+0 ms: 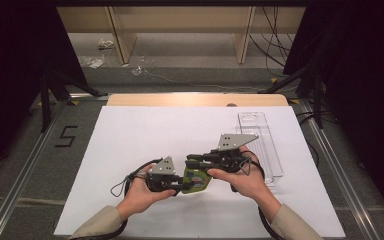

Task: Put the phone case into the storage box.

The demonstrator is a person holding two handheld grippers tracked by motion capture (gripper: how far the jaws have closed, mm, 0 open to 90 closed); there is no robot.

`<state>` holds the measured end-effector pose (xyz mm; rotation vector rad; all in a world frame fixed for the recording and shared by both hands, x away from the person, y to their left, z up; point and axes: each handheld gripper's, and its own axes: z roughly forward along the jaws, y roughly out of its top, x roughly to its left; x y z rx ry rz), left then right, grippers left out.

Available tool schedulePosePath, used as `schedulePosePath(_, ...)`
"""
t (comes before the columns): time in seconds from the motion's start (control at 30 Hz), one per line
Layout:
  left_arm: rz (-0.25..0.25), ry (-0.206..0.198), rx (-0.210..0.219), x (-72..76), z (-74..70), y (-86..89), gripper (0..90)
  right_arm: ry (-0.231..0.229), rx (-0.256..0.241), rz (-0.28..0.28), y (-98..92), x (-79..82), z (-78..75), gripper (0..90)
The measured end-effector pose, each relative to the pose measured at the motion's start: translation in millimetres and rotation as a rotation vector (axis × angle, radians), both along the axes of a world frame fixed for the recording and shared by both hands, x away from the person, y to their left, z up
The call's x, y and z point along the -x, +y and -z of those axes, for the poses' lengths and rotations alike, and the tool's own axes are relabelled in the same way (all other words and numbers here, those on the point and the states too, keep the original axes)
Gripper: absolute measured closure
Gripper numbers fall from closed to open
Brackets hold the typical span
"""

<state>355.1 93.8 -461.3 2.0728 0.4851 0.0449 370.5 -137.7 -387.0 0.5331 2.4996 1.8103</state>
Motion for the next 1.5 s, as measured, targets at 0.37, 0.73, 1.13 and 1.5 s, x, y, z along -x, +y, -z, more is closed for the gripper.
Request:
schedulePosePath(0.37, -0.007, -0.009, -0.004, -0.2, 0.0, 0.4, 77.0, -0.003, -0.006, -0.001, -0.1, -0.5, 0.7, 77.4)
schedulePosePath(0.73, -0.011, -0.02, -0.009, -0.2, -0.6, 0.5, 77.1, -0.016, -0.014, 0.004, -0.3, -1.1, 0.6, 74.6)
schedulePosePath(1.13, -0.045, -0.035, -0.011, -0.7, -1.5, 2.4, 77.1, -0.079, -0.01, 0.061, -4.7, -7.7, 1.9, 42.5)
schedulePosePath(1.5, -0.197, -0.052, 0.006, -4.9, -2.6, 10.8, 76.9, -0.111, -0.034, 0.218, -10.6, -12.7, 5.0, 18.5)
